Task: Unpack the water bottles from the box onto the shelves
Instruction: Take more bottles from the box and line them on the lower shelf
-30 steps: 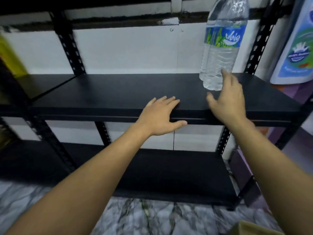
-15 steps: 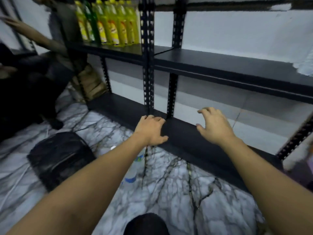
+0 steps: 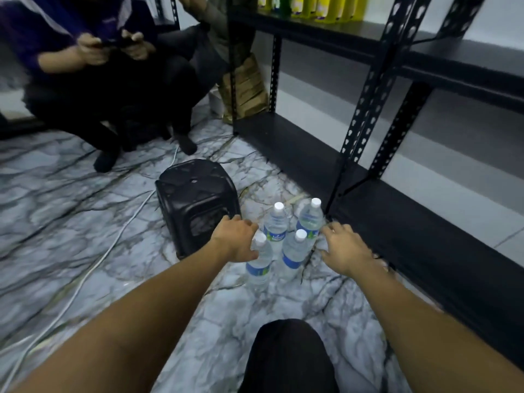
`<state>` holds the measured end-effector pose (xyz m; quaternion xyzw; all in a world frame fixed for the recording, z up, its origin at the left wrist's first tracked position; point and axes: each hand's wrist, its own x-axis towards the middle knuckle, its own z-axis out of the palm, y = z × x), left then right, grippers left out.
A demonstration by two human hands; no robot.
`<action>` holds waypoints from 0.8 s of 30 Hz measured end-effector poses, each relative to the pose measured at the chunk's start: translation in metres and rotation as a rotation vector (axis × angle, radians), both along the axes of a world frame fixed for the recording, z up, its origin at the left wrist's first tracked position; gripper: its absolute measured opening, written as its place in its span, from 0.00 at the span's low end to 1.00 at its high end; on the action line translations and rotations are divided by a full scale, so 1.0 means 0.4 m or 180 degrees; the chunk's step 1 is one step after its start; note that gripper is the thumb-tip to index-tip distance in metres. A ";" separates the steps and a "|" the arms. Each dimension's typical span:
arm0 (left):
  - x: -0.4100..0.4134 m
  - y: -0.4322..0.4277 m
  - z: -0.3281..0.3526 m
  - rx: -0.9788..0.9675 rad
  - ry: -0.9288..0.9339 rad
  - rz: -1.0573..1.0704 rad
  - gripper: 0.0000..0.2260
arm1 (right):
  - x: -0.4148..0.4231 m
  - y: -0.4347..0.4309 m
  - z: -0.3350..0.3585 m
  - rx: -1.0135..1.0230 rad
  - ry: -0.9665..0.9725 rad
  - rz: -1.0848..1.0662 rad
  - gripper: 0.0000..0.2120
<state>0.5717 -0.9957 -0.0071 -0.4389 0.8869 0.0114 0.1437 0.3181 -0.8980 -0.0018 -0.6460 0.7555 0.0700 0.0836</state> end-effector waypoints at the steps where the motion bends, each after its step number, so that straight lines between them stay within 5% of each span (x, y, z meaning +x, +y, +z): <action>1: 0.014 -0.008 -0.027 0.0070 -0.0010 0.0056 0.31 | 0.014 -0.015 -0.020 0.0084 -0.0015 0.0040 0.28; 11: 0.026 -0.070 -0.250 0.0733 0.0186 0.0388 0.40 | 0.046 -0.151 -0.203 0.0255 -0.1072 -0.0501 0.49; 17: -0.029 -0.077 -0.337 0.1495 0.1768 0.1354 0.46 | 0.027 -0.189 -0.322 -0.0302 -0.1990 -0.1186 0.41; 24: -0.087 -0.050 -0.409 0.1270 0.2783 0.2085 0.44 | 0.059 -0.215 -0.393 -0.0618 -0.2781 -0.1842 0.47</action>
